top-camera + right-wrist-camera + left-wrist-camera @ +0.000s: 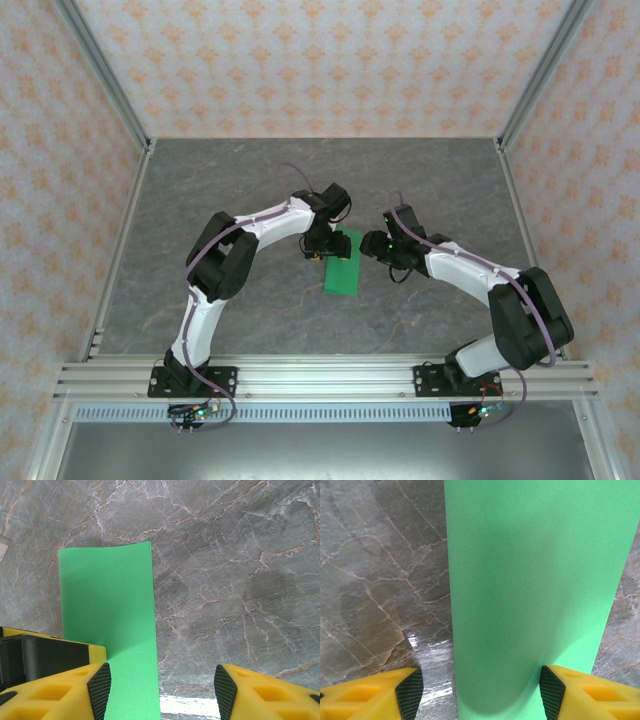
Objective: Fold a paper plane with a square sheet of paper (fold left side to right side)
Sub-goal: Hold the square sheet of paper at the center of the table.
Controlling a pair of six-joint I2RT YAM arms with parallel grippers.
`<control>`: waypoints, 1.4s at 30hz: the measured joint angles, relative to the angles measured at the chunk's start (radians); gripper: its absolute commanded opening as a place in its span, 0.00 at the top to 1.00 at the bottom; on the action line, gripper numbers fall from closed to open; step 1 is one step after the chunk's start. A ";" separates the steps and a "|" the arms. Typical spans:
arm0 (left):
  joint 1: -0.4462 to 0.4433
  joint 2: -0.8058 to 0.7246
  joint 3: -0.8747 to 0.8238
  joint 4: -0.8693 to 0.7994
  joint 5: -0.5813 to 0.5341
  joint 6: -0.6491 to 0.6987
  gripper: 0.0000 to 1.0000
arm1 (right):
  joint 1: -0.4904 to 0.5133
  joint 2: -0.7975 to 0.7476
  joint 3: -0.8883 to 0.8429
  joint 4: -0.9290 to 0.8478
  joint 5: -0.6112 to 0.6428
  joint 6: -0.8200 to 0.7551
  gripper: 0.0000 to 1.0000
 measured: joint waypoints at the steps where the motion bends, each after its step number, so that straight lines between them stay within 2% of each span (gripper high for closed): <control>1: 0.000 0.000 0.000 0.000 0.000 0.001 0.33 | 0.000 0.000 0.000 0.000 0.000 0.000 0.40; 23: -0.005 0.000 0.000 -0.001 -0.012 0.021 0.32 | 0.001 0.000 0.000 0.000 0.000 0.000 0.40; 42: -0.009 0.000 0.000 0.001 -0.027 -0.028 0.33 | 0.006 0.000 0.000 0.000 0.000 0.000 0.40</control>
